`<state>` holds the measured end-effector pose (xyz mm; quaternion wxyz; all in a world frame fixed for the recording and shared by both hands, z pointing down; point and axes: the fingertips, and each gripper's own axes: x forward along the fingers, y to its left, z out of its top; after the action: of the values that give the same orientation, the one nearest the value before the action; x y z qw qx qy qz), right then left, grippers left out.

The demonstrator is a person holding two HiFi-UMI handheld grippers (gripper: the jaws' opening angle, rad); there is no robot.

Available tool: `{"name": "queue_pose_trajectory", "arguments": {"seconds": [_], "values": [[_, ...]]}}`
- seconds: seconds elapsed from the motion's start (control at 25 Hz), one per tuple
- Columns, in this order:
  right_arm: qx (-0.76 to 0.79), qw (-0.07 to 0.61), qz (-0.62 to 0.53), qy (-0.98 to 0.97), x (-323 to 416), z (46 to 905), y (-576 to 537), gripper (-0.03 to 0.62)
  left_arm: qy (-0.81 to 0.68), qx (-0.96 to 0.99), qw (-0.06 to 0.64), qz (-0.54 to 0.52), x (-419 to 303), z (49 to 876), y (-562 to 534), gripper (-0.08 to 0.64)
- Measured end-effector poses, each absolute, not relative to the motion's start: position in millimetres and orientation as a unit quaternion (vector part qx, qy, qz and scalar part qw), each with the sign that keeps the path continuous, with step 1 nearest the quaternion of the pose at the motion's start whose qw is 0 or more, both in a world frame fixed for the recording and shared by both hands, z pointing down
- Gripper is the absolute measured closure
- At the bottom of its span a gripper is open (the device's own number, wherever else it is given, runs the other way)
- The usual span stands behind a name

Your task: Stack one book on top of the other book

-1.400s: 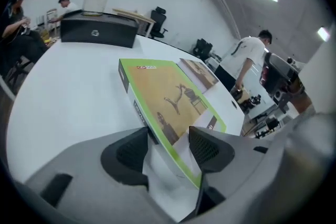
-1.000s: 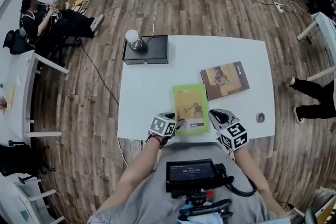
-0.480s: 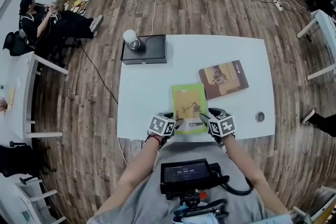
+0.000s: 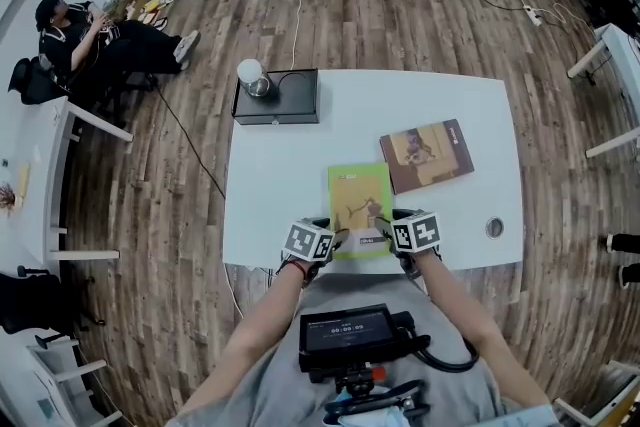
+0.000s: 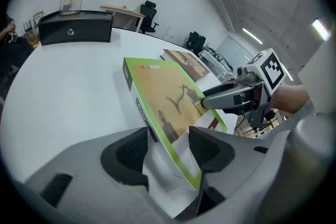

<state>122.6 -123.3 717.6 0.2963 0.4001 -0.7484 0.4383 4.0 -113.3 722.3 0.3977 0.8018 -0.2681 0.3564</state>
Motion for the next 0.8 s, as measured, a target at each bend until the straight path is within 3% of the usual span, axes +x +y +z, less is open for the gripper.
{"name": "queue_pose_trajectory", "arguments": {"seconds": [0.32,0.56,0.8], "values": [[0.399,0.328,0.346,-0.783,150,696,-141,0.402,-0.274,0.800,0.401,0.352,4,724,-113,0.301],[0.469,0.411,0.204,-0.755,266,680,-210,0.405,-0.278,0.798,0.401,0.353,5,725,-112,0.301],[0.545,0.486,0.179,-0.659,363,687,-247,0.485,-0.281,0.794,0.402,0.359,2,725,-113,0.301]]}}
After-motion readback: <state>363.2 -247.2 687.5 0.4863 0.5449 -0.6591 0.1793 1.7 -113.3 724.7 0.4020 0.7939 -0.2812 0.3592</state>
